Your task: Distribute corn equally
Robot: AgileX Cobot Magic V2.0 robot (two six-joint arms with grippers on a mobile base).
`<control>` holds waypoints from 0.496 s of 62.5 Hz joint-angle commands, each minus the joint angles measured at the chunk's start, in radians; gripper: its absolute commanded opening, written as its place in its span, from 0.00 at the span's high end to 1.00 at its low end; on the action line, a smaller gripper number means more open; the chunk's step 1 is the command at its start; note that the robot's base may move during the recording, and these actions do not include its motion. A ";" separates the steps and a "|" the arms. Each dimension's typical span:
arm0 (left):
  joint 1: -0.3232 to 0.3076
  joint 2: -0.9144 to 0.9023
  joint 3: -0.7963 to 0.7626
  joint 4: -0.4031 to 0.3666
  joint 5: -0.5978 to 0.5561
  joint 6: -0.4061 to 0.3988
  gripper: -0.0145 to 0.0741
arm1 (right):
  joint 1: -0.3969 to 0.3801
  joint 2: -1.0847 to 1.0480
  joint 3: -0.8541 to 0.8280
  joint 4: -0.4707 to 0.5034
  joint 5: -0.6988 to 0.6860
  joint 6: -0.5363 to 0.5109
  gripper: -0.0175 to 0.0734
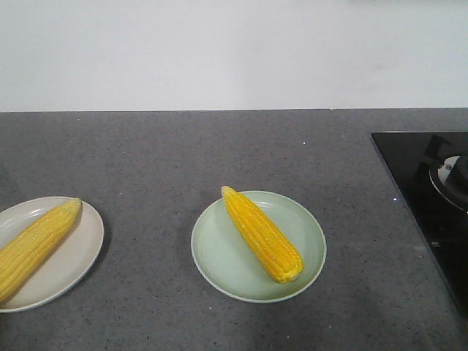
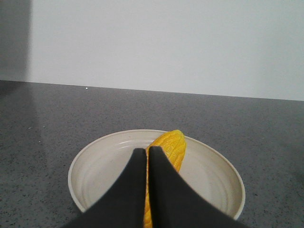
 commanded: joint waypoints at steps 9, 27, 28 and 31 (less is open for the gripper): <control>0.002 -0.016 0.013 -0.008 -0.067 0.001 0.84 | -0.006 -0.039 0.025 -0.014 -0.141 0.020 0.81; 0.002 -0.016 0.013 -0.008 -0.067 0.001 0.84 | -0.006 -0.041 0.025 -0.006 -0.164 0.027 0.81; 0.002 -0.016 0.013 -0.008 -0.067 0.001 0.84 | -0.006 -0.041 0.025 -0.006 -0.164 0.027 0.81; 0.002 -0.016 0.013 -0.008 -0.067 0.001 0.84 | -0.006 -0.041 0.025 -0.006 -0.164 0.027 0.81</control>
